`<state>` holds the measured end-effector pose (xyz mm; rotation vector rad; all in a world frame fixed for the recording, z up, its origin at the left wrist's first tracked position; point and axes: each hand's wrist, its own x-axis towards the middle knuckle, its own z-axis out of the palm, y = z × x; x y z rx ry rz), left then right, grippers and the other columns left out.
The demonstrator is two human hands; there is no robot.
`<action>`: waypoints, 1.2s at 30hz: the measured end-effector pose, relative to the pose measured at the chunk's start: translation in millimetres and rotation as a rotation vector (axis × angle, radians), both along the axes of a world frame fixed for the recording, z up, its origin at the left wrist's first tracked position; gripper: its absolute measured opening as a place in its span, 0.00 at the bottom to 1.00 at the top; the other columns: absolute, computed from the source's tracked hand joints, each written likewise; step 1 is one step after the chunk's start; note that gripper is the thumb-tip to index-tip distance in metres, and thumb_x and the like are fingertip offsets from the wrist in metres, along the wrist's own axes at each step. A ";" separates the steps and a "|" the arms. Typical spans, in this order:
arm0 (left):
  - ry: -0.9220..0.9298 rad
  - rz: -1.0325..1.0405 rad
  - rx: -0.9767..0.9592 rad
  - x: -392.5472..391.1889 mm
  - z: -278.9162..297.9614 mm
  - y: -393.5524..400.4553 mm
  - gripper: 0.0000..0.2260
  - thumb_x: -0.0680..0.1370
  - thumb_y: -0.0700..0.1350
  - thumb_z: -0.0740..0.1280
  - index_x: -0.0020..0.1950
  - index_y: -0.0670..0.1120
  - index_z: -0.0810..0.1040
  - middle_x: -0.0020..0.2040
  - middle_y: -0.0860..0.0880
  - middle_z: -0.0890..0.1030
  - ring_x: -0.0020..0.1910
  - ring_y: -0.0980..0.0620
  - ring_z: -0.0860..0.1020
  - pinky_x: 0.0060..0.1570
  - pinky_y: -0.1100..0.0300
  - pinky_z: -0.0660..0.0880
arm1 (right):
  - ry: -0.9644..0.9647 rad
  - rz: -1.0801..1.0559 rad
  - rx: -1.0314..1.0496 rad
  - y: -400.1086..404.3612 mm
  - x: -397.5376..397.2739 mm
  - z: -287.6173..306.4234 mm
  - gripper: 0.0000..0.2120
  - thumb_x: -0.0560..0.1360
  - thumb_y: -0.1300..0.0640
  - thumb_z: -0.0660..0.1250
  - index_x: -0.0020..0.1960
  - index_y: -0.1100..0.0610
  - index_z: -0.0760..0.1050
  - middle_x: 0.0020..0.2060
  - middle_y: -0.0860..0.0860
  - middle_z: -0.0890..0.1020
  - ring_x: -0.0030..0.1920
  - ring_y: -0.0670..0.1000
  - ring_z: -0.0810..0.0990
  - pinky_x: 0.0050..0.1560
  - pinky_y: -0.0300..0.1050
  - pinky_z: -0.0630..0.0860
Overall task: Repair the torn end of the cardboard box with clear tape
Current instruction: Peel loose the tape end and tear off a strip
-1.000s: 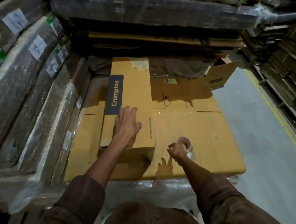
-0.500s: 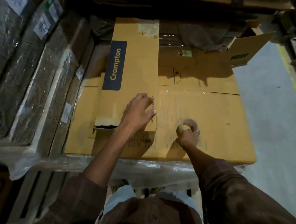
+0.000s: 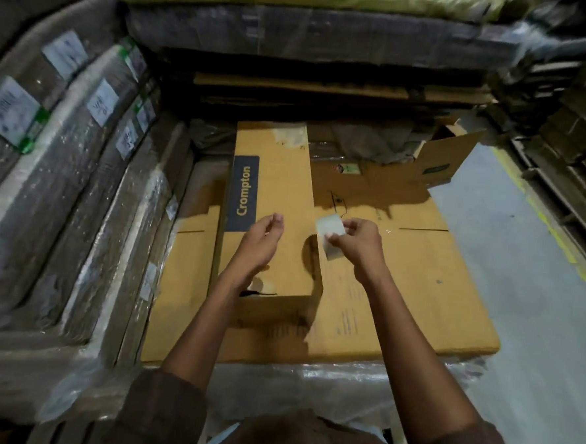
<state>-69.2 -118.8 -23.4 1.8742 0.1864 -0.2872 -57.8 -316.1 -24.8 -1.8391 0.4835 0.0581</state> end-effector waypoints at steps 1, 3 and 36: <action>0.028 -0.012 -0.061 0.8 7.7 2.8 0.26 0.80 0.68 0.53 0.67 0.52 0.74 0.63 0.49 0.77 0.60 0.51 0.75 0.61 0.43 0.76 | -0.035 0.056 0.070 5.5 -3.7 15.5 0.19 0.73 0.63 0.77 0.62 0.63 0.79 0.53 0.54 0.83 0.51 0.53 0.82 0.45 0.42 0.77; 0.056 -0.022 -0.172 0.4 23.6 10.7 0.36 0.76 0.71 0.52 0.73 0.49 0.72 0.67 0.48 0.77 0.63 0.51 0.76 0.62 0.43 0.76 | -0.083 0.193 0.190 20.5 -13.4 42.8 0.16 0.71 0.66 0.77 0.59 0.64 0.81 0.50 0.55 0.86 0.48 0.52 0.85 0.43 0.40 0.79; -0.833 0.087 0.469 -25.3 47.9 70.3 0.13 0.82 0.42 0.67 0.63 0.37 0.81 0.62 0.40 0.82 0.60 0.45 0.80 0.59 0.59 0.74 | -0.289 0.280 0.108 111.3 -19.0 52.8 0.15 0.66 0.68 0.80 0.51 0.60 0.83 0.43 0.54 0.88 0.46 0.55 0.87 0.44 0.50 0.83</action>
